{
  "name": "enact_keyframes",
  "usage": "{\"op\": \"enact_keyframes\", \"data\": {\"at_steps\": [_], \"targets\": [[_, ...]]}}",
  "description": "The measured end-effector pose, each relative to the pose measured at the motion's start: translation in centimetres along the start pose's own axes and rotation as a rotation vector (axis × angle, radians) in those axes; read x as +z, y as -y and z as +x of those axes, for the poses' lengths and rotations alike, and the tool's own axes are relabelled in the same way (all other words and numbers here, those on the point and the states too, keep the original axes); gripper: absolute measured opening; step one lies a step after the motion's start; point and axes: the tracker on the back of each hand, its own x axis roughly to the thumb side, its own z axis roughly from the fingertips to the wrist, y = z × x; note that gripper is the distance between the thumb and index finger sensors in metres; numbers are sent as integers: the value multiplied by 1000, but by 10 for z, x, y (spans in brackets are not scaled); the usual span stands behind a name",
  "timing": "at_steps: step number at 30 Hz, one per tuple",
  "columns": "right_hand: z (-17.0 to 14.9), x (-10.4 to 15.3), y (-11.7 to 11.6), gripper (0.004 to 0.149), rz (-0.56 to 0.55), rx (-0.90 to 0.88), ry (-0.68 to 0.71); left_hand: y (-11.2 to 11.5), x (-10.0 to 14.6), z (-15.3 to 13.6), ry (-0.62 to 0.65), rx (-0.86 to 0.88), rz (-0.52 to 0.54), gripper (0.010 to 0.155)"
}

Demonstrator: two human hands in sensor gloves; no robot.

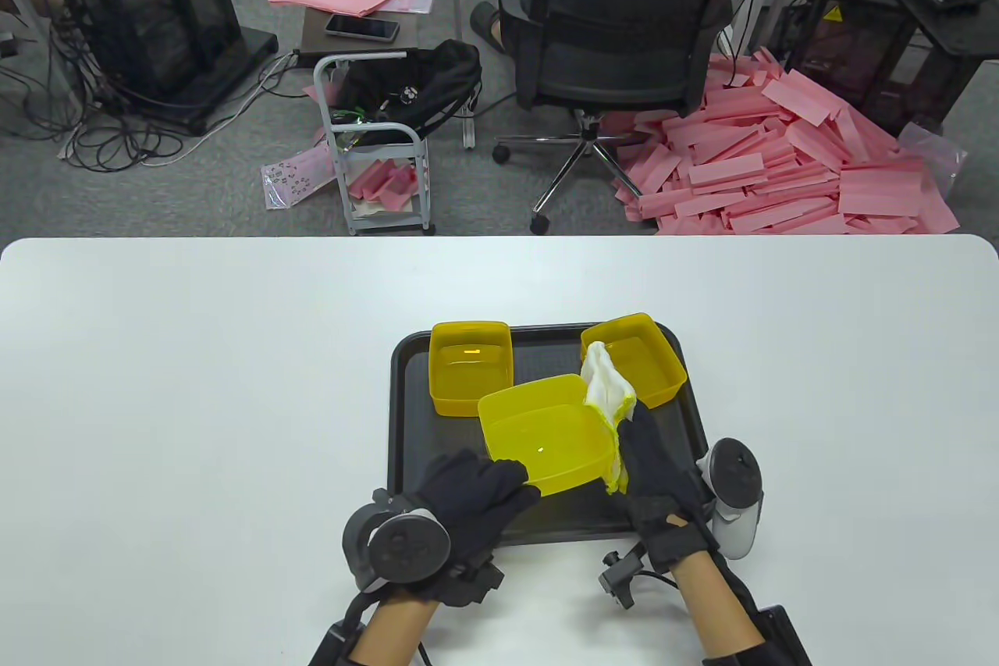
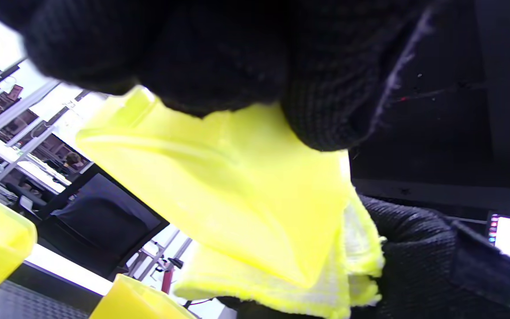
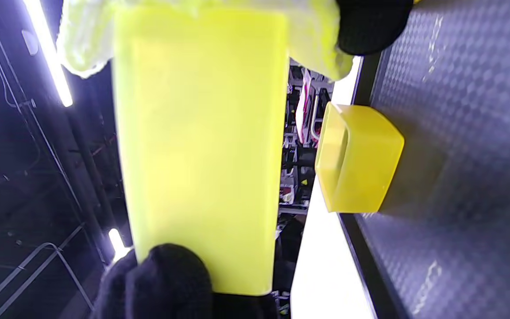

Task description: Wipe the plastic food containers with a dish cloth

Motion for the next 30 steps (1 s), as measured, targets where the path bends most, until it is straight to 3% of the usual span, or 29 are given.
{"op": "enact_keyframes", "data": {"at_steps": [14,23,30], "targets": [[-9,9,22,57,-43,-195,40,0,-5,13,101,193,-73,39],[-21,8,28,57,203,-487,-16,7,-6,19,130,367,-144,39],[-32,7,4,60,464,-635,-78,16,-6,37,174,479,-194,38]]}}
